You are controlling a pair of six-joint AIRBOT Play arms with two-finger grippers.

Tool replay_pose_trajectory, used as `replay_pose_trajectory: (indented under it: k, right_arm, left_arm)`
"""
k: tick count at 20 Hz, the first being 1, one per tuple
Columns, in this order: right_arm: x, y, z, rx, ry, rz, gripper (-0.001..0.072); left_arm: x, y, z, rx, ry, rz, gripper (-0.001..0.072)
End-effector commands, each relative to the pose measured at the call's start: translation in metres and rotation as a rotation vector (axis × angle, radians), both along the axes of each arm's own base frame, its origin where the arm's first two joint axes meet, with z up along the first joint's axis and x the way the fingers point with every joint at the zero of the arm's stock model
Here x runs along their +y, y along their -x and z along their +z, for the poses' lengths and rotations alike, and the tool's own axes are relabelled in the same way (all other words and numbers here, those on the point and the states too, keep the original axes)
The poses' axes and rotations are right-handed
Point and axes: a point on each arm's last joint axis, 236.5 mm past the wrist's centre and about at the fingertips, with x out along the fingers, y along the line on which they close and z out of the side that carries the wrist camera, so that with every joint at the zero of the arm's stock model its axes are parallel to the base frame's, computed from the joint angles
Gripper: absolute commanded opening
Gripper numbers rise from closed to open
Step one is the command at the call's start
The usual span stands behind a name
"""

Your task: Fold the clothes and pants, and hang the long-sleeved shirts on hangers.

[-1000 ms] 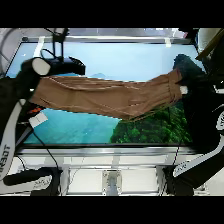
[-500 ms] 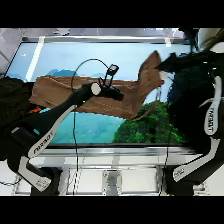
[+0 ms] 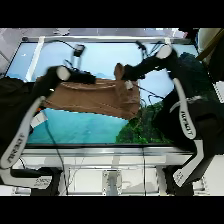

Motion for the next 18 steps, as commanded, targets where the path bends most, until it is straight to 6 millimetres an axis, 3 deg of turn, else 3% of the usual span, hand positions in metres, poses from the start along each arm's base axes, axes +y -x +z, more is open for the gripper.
replay_pose_trajectory:
  k: [1,3,6,7,8,9,10,11,14,16,18]
  right_arm:
    - [0.067,-0.002,-0.033,-0.049,-0.001,0.007,0.0028]
    - [0.103,-0.004,-0.045,-0.095,-0.029,0.006,0.0028]
    - [0.147,-0.006,-0.052,-0.182,-0.071,-0.004,0.004]
    - [0.156,-0.003,-0.052,-0.198,-0.076,0.004,0.0218]
    - [0.157,0.0,-0.052,-0.195,-0.074,0.012,0.0643]
    - [0.15,0.002,-0.055,-0.179,-0.05,0.027,0.0676]
    - [0.131,0.004,-0.06,-0.154,0.003,0.047,0.0672]
    - [0.1,0.006,-0.069,-0.112,0.087,0.071,0.0671]
    - [-0.024,0.011,-0.079,0.058,0.32,0.061,0.064]
    - [-0.092,0.01,-0.074,0.142,0.377,-0.001,0.0603]
    - [-0.136,0.011,-0.075,0.2,0.386,-0.039,0.0599]
  left_arm:
    - [0.084,0.012,0.036,0.015,-0.022,0.146,0.0012]
    - [0.101,0.016,0.05,-0.001,-0.021,0.177,0.0013]
    - [0.104,0.022,0.05,0.013,-0.028,0.171,0.0012]
    - [0.102,0.023,0.049,0.018,-0.03,0.166,0.0013]
    - [0.102,0.023,0.049,0.019,-0.03,0.166,0.0013]
    - [0.102,0.023,0.049,0.019,-0.03,0.166,0.0013]
    - [0.103,0.023,0.048,0.022,-0.032,0.167,0.0013]
    - [0.106,0.025,0.046,0.028,-0.047,0.168,0.0012]
    - [0.116,0.031,0.04,0.053,-0.105,0.167,0.0013]
    - [0.116,0.031,0.039,0.054,-0.107,0.168,0.0013]
    - [0.116,0.031,0.039,0.054,-0.106,0.168,0.0013]
